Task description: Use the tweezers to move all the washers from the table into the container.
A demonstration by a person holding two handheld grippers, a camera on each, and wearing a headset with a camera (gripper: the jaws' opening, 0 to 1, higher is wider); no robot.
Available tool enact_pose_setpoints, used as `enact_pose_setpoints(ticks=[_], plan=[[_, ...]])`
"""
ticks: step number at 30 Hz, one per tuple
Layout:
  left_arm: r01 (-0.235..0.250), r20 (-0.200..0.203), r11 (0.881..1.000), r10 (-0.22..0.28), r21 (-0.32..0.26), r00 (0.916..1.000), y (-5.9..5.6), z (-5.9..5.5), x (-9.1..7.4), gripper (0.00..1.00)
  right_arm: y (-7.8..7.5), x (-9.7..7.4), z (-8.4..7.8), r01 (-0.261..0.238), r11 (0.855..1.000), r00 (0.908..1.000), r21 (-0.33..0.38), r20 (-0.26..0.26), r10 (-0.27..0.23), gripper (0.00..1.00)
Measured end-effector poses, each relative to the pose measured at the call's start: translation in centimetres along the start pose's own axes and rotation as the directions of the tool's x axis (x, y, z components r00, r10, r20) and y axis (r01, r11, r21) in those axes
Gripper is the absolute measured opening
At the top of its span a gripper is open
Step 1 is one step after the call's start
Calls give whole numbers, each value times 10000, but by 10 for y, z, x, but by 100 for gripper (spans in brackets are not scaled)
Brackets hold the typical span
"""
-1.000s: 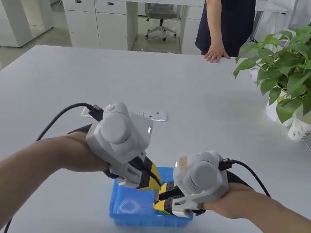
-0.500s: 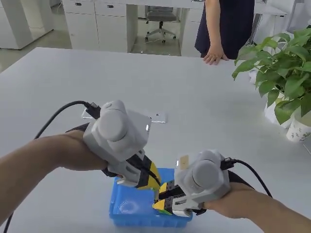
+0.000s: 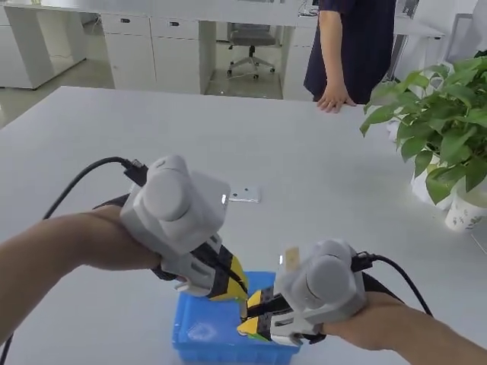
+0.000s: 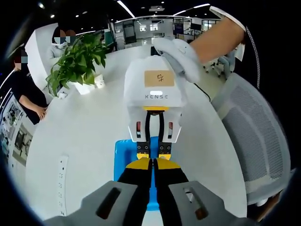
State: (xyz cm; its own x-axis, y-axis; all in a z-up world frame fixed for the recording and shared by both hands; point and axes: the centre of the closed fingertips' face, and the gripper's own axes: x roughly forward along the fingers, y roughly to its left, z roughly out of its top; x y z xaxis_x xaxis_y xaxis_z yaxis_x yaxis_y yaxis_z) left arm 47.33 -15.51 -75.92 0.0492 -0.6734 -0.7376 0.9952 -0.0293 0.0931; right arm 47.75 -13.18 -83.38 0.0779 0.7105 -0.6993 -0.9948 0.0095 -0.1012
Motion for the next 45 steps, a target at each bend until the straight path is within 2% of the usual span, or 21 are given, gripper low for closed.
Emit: enact_pose_setpoints(ticks=[13,20,27,36,45], plan=[[-329,-178,9994,331,118,9993,-11,9,-21,5,9,-11,21,234,9991,9993,-359,288,-223,11],[-420,-353,9991,423,92,9985,-23,8,-31,5,20,-11,31,209,9984,9992,-531,366,-190,11],[-398,-620,9992,397,-6,9973,-35,3,-38,5,32,-6,40,80,9975,9989,-695,476,-47,11],[-459,-742,9989,450,-103,9962,-49,-3,-45,5,46,0,48,-102,9971,9979,-754,623,149,11],[-393,-837,9989,370,-250,9958,-60,-11,-44,5,59,8,49,-334,9966,9972,-755,635,383,11]])
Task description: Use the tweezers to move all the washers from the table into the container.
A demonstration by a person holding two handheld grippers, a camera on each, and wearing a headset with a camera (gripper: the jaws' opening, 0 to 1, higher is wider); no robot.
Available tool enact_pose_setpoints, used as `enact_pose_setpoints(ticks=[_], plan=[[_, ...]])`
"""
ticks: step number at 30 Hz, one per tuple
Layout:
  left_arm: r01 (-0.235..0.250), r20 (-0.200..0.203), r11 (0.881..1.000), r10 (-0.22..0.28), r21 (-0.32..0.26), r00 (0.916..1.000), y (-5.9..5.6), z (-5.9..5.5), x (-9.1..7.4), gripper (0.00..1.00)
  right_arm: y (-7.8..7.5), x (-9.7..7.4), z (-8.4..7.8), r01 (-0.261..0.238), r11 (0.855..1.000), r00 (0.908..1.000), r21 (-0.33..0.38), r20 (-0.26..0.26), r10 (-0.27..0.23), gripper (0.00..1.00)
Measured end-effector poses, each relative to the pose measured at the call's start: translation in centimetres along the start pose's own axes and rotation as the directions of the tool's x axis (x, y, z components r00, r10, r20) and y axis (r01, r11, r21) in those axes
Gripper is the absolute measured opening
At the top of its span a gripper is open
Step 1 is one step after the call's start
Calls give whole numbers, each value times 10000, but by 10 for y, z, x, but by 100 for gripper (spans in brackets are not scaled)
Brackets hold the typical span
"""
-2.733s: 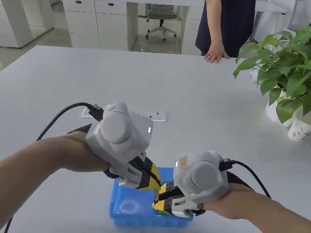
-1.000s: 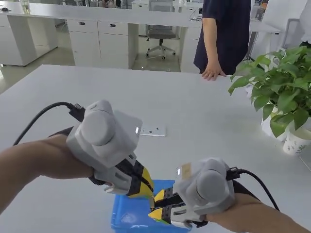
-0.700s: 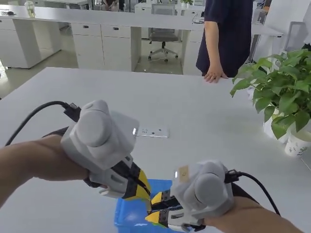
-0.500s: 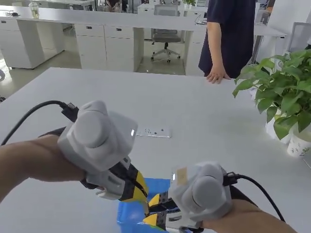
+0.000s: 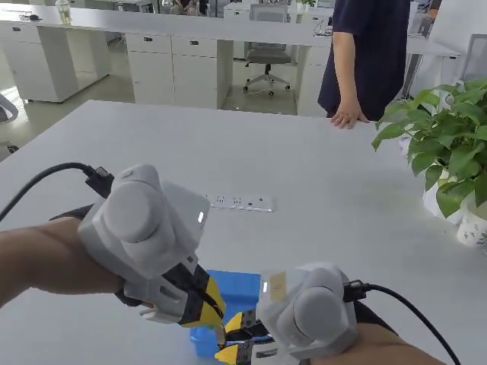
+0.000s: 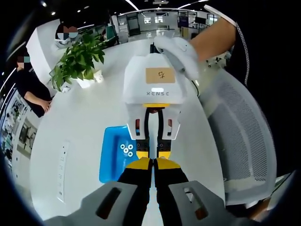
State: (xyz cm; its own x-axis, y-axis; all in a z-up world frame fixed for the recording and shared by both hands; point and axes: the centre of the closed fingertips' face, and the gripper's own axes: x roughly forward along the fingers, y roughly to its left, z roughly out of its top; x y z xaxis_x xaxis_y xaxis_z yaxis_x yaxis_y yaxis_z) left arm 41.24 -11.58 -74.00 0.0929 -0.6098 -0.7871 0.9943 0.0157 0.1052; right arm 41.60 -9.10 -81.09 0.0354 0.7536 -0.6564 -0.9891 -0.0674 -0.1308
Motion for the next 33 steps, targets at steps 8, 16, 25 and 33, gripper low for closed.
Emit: enact_pose_setpoints(ticks=[8,16,25,33], plan=[[71,-78,9999,-72,-105,9999,-9,-7,4,5,10,9,-4,-197,9998,9998,36,-1,197,11],[125,-49,9994,-127,-334,9999,-19,-15,11,5,20,18,-8,-444,9989,9990,139,-26,444,11],[181,-21,9985,-182,-510,9998,-25,-20,18,5,29,25,-14,-635,9979,9979,150,-131,637,11],[337,-22,9976,-339,-608,9994,-29,-24,26,5,33,29,-21,-797,9966,9965,230,-216,802,12]])
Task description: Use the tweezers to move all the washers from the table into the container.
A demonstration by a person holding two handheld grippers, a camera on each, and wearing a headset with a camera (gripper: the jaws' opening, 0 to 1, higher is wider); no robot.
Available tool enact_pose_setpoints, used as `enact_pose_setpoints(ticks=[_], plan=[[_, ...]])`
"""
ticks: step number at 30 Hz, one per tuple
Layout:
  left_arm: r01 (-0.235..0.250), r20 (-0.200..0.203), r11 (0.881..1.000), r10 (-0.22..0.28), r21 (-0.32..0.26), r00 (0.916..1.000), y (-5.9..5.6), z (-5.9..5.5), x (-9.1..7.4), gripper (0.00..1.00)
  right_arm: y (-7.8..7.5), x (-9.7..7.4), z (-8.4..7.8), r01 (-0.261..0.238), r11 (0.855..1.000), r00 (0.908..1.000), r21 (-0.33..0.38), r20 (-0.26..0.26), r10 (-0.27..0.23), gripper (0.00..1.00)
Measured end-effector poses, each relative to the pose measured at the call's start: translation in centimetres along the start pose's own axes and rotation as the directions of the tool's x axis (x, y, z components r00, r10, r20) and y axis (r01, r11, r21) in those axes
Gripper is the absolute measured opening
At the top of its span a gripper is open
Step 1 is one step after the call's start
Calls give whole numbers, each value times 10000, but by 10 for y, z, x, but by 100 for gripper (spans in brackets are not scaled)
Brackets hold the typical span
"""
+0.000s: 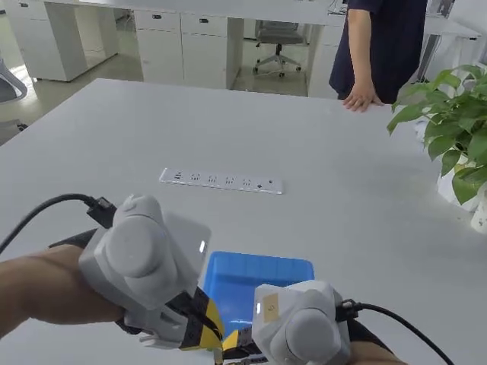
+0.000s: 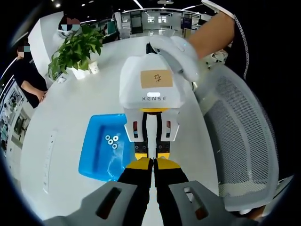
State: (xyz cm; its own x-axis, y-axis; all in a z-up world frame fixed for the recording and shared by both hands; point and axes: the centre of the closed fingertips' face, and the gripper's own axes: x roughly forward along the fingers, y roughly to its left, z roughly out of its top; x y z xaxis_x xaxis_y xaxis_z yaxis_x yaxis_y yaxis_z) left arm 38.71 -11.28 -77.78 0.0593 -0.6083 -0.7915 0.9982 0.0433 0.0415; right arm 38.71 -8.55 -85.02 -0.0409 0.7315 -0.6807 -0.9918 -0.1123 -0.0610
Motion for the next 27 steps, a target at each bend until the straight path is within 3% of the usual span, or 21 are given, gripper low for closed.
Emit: enact_pose_setpoints(ticks=[14,27], plan=[[151,-84,9998,-152,-159,9998,-3,-10,7,5,6,10,-6,-287,9995,9996,123,-38,287,12],[200,-105,9997,-202,-171,9997,-2,-12,14,5,7,15,-9,-376,9990,9993,256,-32,377,12]])
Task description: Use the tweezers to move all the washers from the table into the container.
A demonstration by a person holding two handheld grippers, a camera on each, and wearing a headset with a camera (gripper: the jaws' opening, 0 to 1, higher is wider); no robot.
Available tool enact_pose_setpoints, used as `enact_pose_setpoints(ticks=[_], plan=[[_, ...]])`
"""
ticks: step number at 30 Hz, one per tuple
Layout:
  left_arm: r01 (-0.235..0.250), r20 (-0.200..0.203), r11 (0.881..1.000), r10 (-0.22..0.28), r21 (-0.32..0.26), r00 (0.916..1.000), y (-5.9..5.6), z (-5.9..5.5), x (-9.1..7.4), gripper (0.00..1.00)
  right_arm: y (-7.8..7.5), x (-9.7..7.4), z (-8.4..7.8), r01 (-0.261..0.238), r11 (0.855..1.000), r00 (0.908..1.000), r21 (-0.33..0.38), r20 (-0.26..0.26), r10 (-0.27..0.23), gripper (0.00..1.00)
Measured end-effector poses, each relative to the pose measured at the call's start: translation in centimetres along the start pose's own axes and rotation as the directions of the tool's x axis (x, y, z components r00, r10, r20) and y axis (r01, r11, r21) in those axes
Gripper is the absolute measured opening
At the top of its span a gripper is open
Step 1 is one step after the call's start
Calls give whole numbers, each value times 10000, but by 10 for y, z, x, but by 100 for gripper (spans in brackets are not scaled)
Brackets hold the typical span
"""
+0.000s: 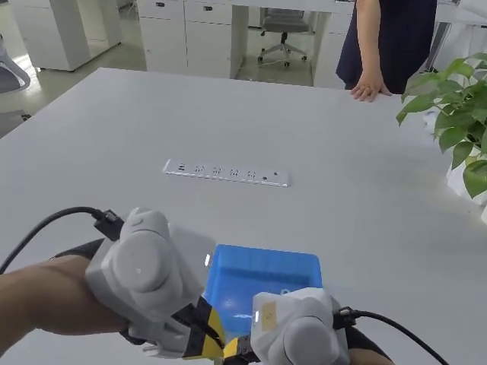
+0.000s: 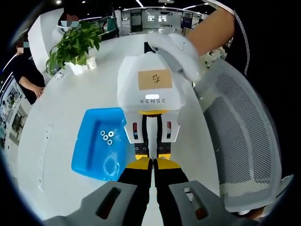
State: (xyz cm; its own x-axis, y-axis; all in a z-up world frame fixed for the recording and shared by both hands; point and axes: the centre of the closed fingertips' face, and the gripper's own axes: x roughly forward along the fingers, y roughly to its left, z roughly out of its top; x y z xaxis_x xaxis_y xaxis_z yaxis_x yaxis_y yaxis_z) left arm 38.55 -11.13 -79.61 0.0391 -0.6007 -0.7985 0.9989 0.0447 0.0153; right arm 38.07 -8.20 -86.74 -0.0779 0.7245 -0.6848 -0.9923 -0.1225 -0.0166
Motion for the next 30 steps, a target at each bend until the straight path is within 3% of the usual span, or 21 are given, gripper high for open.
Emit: enact_pose_setpoints(ticks=[30], plan=[[80,42,10000,-80,15,10000,1,1,1,5,-3,-2,-2,141,9999,9999,93,60,-141,12]])
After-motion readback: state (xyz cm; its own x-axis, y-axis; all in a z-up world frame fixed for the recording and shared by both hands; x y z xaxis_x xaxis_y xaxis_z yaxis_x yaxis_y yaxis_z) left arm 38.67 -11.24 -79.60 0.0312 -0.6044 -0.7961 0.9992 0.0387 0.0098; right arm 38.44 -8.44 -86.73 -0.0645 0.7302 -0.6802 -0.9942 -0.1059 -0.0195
